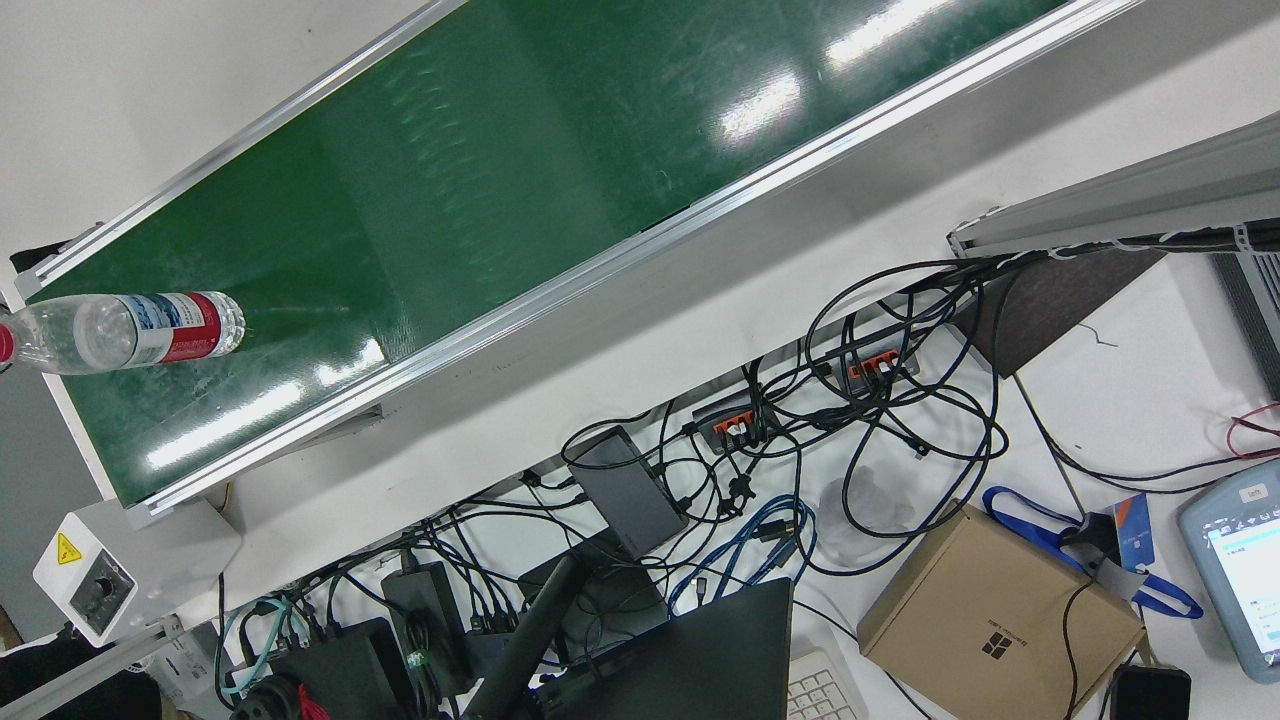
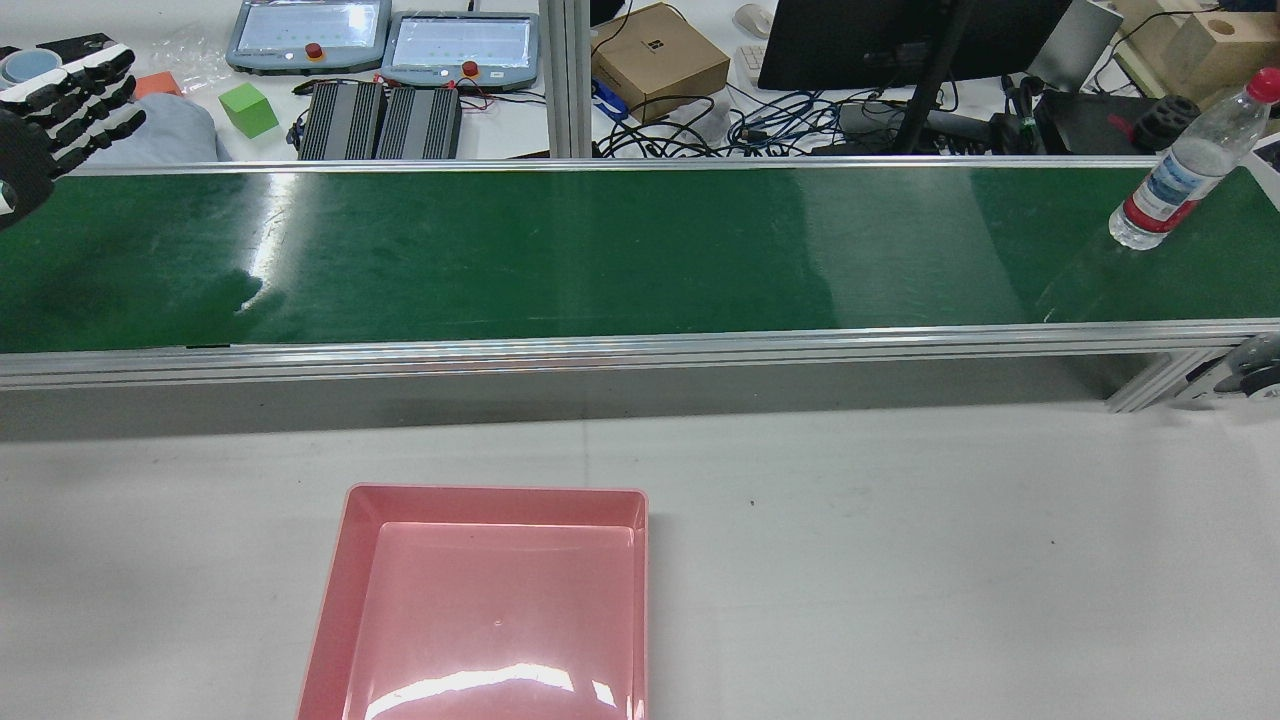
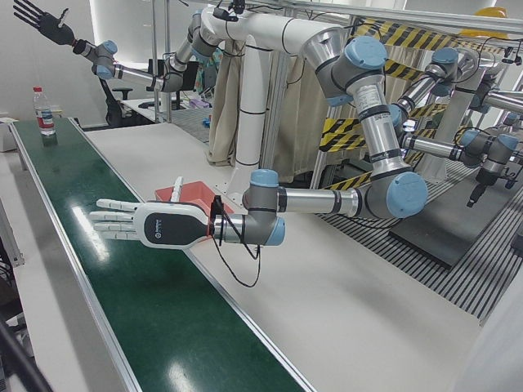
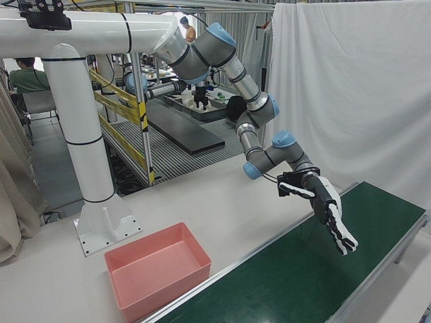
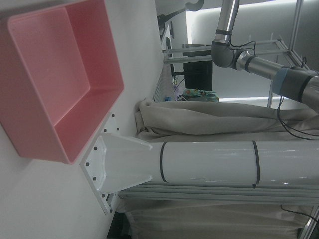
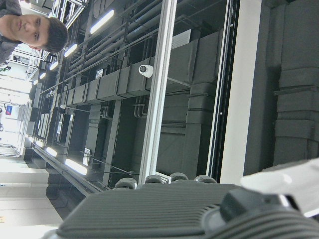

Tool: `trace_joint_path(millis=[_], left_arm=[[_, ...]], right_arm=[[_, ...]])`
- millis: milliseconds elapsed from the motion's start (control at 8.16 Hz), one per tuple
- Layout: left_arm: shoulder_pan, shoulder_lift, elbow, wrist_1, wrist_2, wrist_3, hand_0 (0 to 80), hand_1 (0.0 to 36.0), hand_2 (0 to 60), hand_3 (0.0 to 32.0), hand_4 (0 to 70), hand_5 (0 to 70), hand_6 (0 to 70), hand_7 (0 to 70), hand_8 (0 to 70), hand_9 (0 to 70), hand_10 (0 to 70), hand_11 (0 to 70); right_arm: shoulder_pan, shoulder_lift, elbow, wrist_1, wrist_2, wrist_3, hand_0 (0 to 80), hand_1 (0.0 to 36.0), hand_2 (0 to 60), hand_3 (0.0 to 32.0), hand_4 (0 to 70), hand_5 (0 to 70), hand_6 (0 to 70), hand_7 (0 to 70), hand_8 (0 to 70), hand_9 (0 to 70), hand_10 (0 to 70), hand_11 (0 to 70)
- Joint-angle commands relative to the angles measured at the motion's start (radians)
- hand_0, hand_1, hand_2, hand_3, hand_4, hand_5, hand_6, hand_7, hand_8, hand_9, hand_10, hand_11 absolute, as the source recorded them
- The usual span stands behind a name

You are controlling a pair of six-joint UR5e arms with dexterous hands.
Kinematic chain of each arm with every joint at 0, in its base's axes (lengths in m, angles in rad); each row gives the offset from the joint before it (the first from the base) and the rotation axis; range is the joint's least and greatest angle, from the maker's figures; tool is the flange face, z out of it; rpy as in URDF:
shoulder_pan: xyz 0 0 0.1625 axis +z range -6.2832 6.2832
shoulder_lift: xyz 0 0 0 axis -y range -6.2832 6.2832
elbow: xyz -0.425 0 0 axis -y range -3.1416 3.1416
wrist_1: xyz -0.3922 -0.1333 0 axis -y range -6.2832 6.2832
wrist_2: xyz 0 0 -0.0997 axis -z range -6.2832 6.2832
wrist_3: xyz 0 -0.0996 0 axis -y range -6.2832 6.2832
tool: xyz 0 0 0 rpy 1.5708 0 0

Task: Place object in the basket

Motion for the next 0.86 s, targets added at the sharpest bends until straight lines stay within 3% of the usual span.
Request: trace_joint_path(millis=[0,368,735], left_arm=[[-0.003,0.018,-0.037,0.008,0.0,0.0,43.8,0.0,0.0,0.0,10.1,5.4,0.0,0.0,1.3,0.7,3.5,5.3],[-0.011,0.053,-0.115,0.037,-0.002,-0.003,43.1,0.0,0.0,0.0,9.7,6.1,0.0,0.0,1.3,0.9,3.3,5.0],[-0.011,0.053,-0.117,0.042,-0.003,-0.005,42.6,0.0,0.0,0.0,11.3,6.3,0.0,0.0,2.3,1.3,3.9,5.8]], right_arm=[[0.0,0.0,-0.001,0.0,0.0,0.0,0.0,0.0,0.0,0.0,0.0,0.0,0.0,0.0,0.0,0.0,0.0,0.0],[0.0,0.0,-0.001,0.0,0.0,0.0,0.0,0.0,0.0,0.0,0.0,0.0,0.0,0.0,0.0,0.0,0.0,0.0],[0.0,0.0,0.0,0.0,0.0,0.0,0.0,0.0,0.0,0.0,0.0,0.0,0.0,0.0,0.0,0.0,0.0,0.0]])
